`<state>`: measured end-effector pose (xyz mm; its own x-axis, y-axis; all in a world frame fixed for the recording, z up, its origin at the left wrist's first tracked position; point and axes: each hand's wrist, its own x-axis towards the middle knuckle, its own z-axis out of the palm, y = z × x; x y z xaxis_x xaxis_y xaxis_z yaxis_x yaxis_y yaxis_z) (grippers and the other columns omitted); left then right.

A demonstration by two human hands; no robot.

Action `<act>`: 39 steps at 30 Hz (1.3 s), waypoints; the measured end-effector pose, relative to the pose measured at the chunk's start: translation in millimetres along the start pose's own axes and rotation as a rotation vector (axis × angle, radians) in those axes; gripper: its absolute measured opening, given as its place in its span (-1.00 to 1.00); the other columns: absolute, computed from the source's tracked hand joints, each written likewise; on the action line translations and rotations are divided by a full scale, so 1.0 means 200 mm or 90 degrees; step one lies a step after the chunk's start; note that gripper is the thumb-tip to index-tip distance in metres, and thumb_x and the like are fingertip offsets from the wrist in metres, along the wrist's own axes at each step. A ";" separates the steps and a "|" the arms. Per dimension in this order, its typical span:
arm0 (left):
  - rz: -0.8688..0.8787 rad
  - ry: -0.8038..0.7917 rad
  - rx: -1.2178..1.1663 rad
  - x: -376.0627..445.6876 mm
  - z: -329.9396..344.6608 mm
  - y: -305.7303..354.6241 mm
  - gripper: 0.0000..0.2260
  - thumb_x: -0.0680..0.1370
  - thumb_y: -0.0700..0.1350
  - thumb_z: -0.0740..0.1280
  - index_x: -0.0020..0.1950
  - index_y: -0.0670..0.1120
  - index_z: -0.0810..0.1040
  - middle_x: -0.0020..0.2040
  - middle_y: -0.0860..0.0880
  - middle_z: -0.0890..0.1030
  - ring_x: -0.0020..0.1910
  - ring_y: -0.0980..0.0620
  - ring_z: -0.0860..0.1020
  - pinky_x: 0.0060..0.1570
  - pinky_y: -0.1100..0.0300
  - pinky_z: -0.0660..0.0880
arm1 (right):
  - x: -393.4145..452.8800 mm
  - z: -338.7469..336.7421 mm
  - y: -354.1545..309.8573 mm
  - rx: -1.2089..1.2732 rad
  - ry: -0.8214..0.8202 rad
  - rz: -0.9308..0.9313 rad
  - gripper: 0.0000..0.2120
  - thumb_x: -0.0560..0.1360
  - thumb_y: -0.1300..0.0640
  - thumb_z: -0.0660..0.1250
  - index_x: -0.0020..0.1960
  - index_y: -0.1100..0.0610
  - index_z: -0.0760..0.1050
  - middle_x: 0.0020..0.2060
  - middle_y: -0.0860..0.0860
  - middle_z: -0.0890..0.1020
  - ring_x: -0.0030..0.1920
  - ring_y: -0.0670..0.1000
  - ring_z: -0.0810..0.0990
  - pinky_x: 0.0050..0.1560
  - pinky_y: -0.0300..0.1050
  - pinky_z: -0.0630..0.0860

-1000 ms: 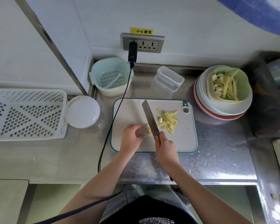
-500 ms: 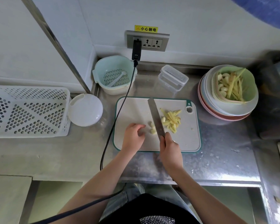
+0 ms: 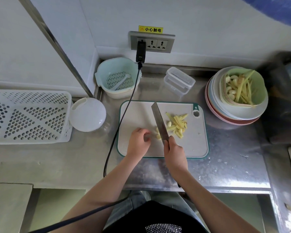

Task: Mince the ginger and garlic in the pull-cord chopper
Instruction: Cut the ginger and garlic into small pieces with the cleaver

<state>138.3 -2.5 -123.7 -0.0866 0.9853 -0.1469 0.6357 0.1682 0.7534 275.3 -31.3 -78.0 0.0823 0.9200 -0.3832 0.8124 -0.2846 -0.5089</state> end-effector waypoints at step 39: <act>-0.055 -0.046 -0.036 0.03 -0.04 0.00 -0.78 0.42 -0.32 0.34 0.05 -0.16 0.59 -0.02 -0.06 0.57 -0.15 0.11 0.48 -0.18 0.51 0.34 | 0.09 -0.03 0.00 0.005 -0.032 -0.002 -0.81 0.64 0.02 0.03 -0.03 0.12 0.30 -0.33 0.12 0.52 -0.32 0.18 0.51 -0.36 -0.06 0.39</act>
<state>132.2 2.9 -120.1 -0.0829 0.9630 -0.2566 0.5842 0.2556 0.7703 280.8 -13.4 -81.1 0.0512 0.9062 -0.4198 0.8084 -0.2844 -0.5153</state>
